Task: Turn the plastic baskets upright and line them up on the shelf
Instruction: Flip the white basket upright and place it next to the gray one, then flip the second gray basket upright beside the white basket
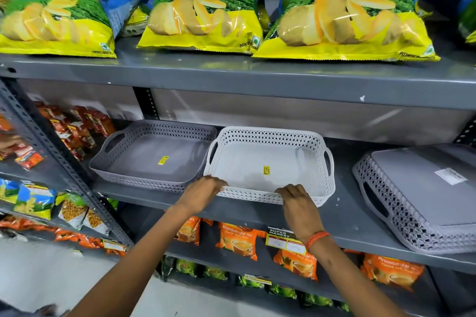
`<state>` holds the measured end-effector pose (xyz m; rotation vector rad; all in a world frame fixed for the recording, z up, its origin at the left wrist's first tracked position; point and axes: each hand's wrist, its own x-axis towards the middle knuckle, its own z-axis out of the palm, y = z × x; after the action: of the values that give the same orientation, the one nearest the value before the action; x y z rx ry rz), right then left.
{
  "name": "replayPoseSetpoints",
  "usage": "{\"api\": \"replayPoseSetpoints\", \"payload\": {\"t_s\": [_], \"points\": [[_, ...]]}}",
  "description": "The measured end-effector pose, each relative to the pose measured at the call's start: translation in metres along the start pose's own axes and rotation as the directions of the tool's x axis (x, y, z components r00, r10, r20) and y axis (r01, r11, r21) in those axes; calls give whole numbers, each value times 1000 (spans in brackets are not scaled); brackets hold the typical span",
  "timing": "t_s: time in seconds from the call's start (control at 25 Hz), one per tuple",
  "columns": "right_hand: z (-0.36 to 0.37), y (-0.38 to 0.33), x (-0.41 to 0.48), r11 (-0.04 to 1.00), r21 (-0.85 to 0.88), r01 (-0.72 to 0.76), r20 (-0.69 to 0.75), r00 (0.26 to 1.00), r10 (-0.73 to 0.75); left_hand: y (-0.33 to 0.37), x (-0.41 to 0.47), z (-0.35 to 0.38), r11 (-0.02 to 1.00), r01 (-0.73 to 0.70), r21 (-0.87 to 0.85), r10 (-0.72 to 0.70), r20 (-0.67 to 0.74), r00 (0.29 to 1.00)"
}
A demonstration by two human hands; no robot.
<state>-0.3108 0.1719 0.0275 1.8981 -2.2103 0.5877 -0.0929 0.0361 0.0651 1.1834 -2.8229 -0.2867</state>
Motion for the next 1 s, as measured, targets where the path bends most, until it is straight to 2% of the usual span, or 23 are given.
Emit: {"api": "replayPoseSetpoints", "payload": {"t_s": [0.4, 0.52, 0.64, 0.76, 0.8, 0.88, 1.0], "points": [[0, -15, -10, 1000, 3, -6, -15, 1000, 7, -15, 0, -1, 993, -67, -92, 65, -28, 997], [-9, -7, -15, 1000, -3, -4, -87, 996, 4, 1, 3, -9, 989, -84, -123, 83, -15, 996], [-27, 13, -23, 996, 20, -86, -156, 984, 88, 40, 14, -14, 972, -163, -172, 148, -96, 984], [-55, 48, -34, 987, 26, -161, -213, 963, 163, 98, 33, -6, 932, -291, -217, 234, -255, 938], [-60, 52, -33, 984, 28, -177, -227, 957, 179, 108, 37, -6, 925, -308, -221, 246, -271, 931], [-90, 111, -60, 963, 45, -267, -268, 925, 269, 189, 59, 10, 885, -399, -241, 320, -308, 896], [-101, 158, -84, 909, 76, -410, -298, 860, 413, 249, 79, 34, 850, -471, -234, 412, -261, 873]]}}
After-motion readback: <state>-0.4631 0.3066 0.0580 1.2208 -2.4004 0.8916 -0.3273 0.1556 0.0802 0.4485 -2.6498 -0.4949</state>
